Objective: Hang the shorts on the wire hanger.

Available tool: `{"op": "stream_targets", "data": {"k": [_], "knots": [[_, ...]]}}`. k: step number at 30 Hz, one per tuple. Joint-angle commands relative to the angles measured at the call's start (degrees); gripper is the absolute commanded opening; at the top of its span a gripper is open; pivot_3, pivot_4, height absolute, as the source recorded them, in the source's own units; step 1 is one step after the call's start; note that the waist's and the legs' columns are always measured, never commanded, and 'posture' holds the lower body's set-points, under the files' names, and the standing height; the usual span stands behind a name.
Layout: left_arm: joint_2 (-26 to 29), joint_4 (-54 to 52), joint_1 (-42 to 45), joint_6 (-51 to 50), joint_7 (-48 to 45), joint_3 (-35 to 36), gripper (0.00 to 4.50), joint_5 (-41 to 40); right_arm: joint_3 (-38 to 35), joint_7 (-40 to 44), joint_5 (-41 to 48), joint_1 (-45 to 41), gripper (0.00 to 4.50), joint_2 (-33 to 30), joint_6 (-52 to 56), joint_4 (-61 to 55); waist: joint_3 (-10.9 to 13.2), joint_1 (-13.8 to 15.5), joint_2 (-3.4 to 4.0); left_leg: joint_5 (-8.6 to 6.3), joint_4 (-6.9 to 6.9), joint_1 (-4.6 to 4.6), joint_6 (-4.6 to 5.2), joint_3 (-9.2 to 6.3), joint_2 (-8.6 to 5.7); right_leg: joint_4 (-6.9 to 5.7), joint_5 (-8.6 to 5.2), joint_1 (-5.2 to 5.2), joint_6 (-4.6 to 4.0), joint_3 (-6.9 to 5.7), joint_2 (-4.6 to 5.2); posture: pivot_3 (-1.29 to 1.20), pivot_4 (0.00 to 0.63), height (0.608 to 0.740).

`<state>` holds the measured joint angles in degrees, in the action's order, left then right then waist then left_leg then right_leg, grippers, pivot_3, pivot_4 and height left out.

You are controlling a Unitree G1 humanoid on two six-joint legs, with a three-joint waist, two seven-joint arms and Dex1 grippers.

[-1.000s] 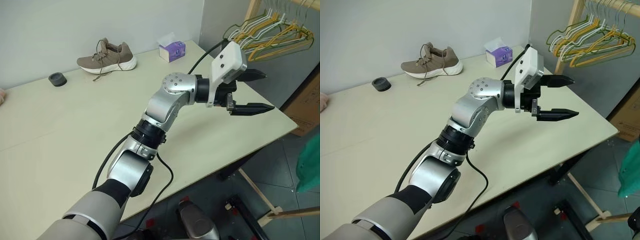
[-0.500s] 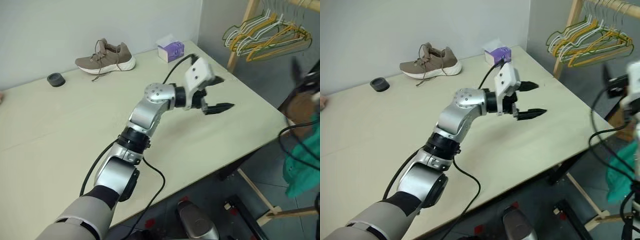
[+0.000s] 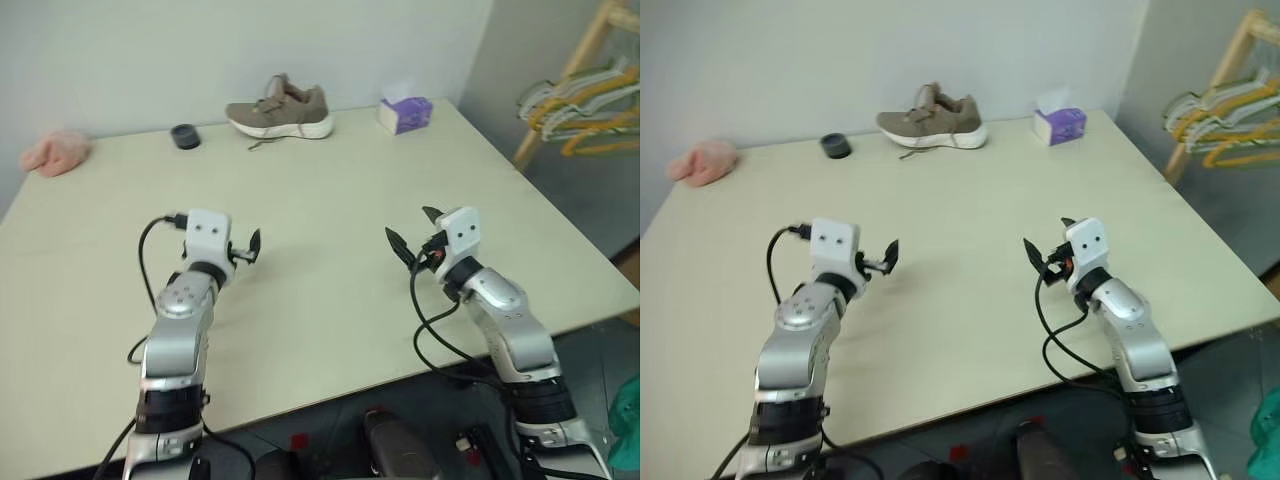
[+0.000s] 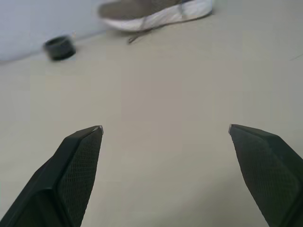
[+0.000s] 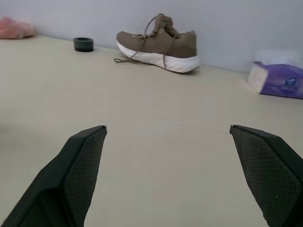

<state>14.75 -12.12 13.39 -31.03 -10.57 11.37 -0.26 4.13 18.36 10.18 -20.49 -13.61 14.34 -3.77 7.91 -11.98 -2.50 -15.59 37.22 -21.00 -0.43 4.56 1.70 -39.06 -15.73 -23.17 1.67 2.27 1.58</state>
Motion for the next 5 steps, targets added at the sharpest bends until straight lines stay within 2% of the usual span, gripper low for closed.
{"op": "stream_targets", "data": {"k": [1, 3, 5], "knots": [[-1.81, -3.54, -0.85, -0.02, 1.53, 1.73, 4.50, -2.40, 0.78, -0.52, -1.41, -1.27, 4.45, 1.82, -2.03, 4.40, -0.07, 2.51, -0.11, 0.00, 0.02, -0.04, 0.00, 0.00, -0.01, 0.02, 0.04, -0.01, -0.07, -0.02, 0.00, -0.06, 0.080, 0.740], [-2.00, -3.54, -1.02, 0.32, 1.66, 1.74, 4.50, -2.87, 1.20, 0.14, -2.23, -2.09, 4.45, 2.22, -3.03, 6.87, -0.10, 4.76, -0.17, -0.01, 0.10, -0.10, 0.02, 0.02, -0.04, 0.06, 0.12, -0.03, -0.19, -0.05, 0.03, -0.04, 0.082, 0.740], [-2.16, -2.98, -0.88, 0.47, 1.62, 1.96, 4.50, -3.71, 1.71, 1.24, -2.94, -3.09, 4.45, 2.27, -4.25, 9.02, -0.10, 5.50, -0.17, -0.03, 0.28, -0.17, 0.04, 0.04, -0.03, 0.05, 0.19, -0.04, -0.24, -0.04, 0.03, -0.03, 0.092, 0.740]]}}
